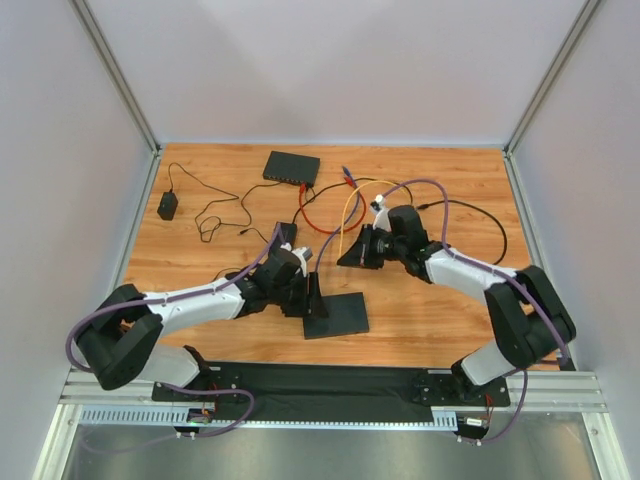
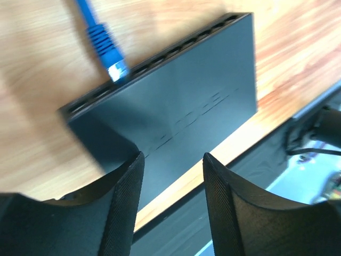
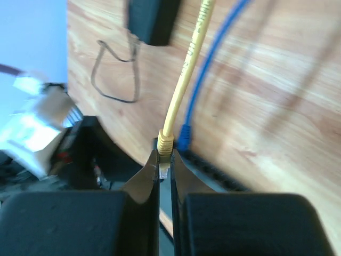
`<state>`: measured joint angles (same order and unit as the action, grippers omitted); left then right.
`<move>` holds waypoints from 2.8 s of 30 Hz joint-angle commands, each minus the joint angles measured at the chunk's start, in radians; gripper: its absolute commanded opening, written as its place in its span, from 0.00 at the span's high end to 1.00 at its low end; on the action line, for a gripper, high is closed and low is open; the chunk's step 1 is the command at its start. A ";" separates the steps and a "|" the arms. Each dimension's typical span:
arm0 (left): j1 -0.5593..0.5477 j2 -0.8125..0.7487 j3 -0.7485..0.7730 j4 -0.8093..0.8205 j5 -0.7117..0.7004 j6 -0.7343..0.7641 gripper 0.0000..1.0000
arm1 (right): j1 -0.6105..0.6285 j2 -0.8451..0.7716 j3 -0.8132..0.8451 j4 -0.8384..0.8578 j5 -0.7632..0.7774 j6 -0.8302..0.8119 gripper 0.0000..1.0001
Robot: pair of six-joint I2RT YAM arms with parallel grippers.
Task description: Pull the plug from the switch port
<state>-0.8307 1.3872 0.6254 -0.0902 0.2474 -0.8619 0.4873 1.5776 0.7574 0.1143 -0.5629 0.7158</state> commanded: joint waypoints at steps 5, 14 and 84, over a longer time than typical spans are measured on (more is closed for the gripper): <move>-0.004 -0.145 0.030 -0.255 -0.118 0.095 0.41 | -0.003 -0.284 0.154 -0.293 0.057 -0.079 1.00; -0.004 -0.286 0.039 -0.342 -0.171 0.101 0.40 | -0.030 -0.528 0.263 -0.502 0.365 0.140 1.00; -0.004 -0.499 -0.015 -0.430 -0.215 0.067 0.40 | -0.587 -0.010 0.218 -0.291 0.159 0.225 0.36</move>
<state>-0.8318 0.8776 0.6083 -0.5556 0.0250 -0.8017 -0.0998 1.6657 1.0138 -0.0792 -0.3954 1.0698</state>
